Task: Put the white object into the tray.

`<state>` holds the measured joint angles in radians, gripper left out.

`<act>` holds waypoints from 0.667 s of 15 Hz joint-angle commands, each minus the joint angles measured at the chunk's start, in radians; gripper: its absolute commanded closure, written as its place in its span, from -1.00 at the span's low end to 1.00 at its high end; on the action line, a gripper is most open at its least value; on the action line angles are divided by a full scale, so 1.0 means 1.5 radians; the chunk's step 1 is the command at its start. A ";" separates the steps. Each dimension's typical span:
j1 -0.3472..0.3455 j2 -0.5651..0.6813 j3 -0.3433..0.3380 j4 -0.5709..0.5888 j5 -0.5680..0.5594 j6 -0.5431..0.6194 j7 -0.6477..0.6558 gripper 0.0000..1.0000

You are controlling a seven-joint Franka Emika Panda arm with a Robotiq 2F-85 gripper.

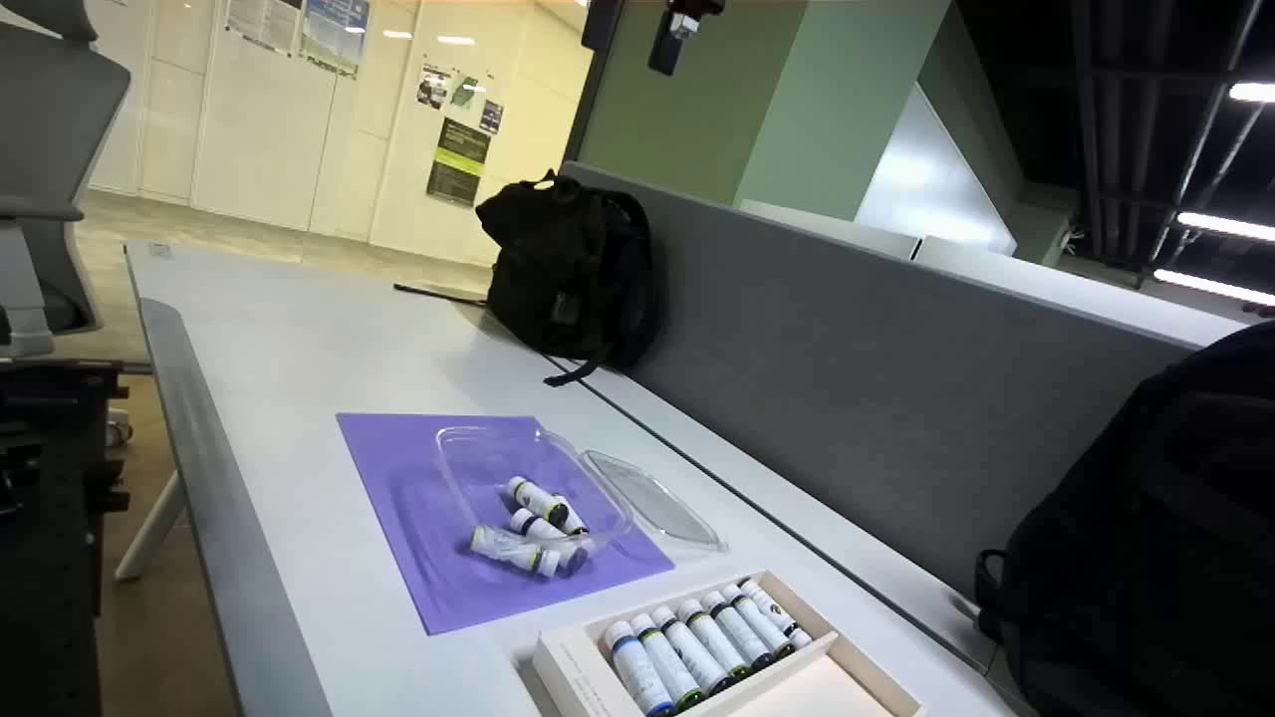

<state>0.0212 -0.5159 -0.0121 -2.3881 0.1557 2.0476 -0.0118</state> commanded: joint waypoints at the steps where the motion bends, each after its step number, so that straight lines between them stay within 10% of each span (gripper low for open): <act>1: 0.000 0.001 0.000 0.001 0.000 -0.001 0.000 -1.00; 10: 0.011 0.009 -0.002 -0.005 0.002 0.025 -0.032 -1.00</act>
<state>0.0207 -0.5158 -0.0121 -2.3880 0.1557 2.0481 -0.0127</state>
